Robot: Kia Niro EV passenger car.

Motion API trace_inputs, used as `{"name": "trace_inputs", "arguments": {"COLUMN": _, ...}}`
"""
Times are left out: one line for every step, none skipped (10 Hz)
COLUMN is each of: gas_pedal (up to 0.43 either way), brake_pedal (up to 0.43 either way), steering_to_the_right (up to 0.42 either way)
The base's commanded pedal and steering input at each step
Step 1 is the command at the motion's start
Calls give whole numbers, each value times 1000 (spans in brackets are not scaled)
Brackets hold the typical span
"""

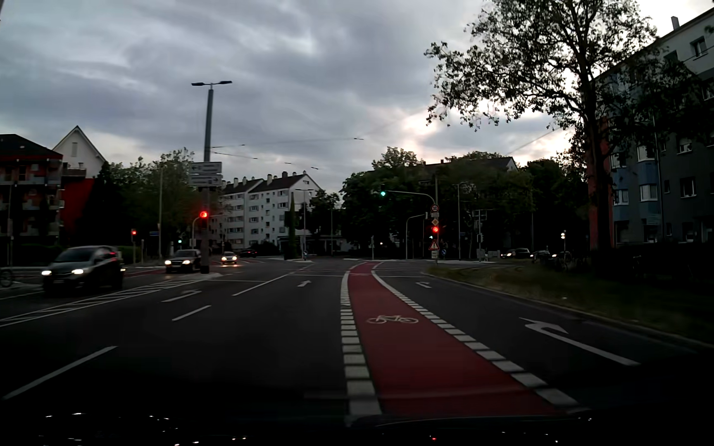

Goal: Follow the waypoints while adhering to traffic rules and regulations

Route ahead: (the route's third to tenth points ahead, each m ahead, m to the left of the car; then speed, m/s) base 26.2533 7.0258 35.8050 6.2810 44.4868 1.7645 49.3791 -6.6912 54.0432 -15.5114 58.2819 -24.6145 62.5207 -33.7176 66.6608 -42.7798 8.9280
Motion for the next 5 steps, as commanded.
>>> {"name": "trace_inputs", "arguments": {"gas_pedal": 0, "brake_pedal": 165, "steering_to_the_right": 54}}
{"name": "trace_inputs", "arguments": {"gas_pedal": 0, "brake_pedal": 165, "steering_to_the_right": 54}}
{"name": "trace_inputs", "arguments": {"gas_pedal": 0, "brake_pedal": 165, "steering_to_the_right": 54}}
{"name": "trace_inputs", "arguments": {"gas_pedal": 0, "brake_pedal": 165, "steering_to_the_right": 53}}
{"name": "trace_inputs", "arguments": {"gas_pedal": 0, "brake_pedal": 165, "steering_to_the_right": 51}}
